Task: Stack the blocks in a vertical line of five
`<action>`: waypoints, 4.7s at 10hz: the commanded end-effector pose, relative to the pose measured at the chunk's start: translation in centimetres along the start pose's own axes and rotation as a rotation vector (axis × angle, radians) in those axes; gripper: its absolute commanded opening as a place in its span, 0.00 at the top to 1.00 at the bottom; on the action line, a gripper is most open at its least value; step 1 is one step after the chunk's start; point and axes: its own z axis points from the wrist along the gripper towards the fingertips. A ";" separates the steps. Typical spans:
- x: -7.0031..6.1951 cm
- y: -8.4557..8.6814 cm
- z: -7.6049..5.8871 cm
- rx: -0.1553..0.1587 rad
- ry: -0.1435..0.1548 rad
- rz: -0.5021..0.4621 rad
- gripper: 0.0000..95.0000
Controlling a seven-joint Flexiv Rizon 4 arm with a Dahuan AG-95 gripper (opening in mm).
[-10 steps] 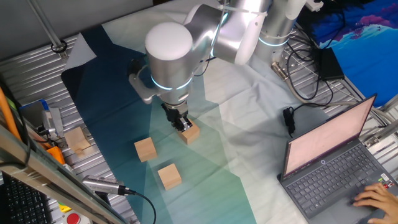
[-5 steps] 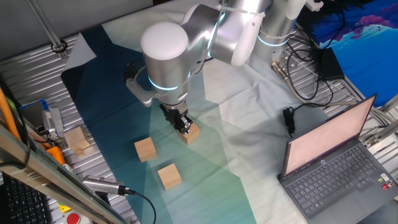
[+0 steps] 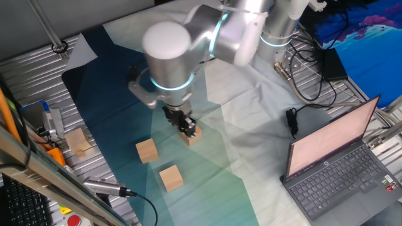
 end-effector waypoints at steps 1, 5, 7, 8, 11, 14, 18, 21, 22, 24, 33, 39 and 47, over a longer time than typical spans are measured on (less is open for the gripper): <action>0.6 0.0 0.1 0.000 0.003 0.039 0.20; 2.4 -0.7 1.5 0.004 -0.022 0.032 0.20; 2.9 -0.5 2.6 0.009 -0.038 0.033 0.20; 3.0 -0.5 3.0 0.008 -0.045 0.031 0.20; 3.0 -0.6 4.0 0.014 -0.052 0.025 0.20; 3.3 -1.1 5.3 0.019 -0.072 0.018 0.20; 3.5 -1.3 6.1 0.023 -0.088 0.017 0.20; 3.4 -1.3 6.5 0.022 -0.093 0.015 0.20; 3.3 -1.2 6.6 0.024 -0.092 0.018 0.20; 3.1 -1.1 6.8 0.032 -0.079 0.043 0.60; 2.9 -1.0 5.7 0.021 -0.059 0.062 1.00; 2.1 -4.0 -3.1 -0.021 -0.001 0.062 1.00; 2.3 -4.5 -6.5 -0.029 0.008 0.034 1.00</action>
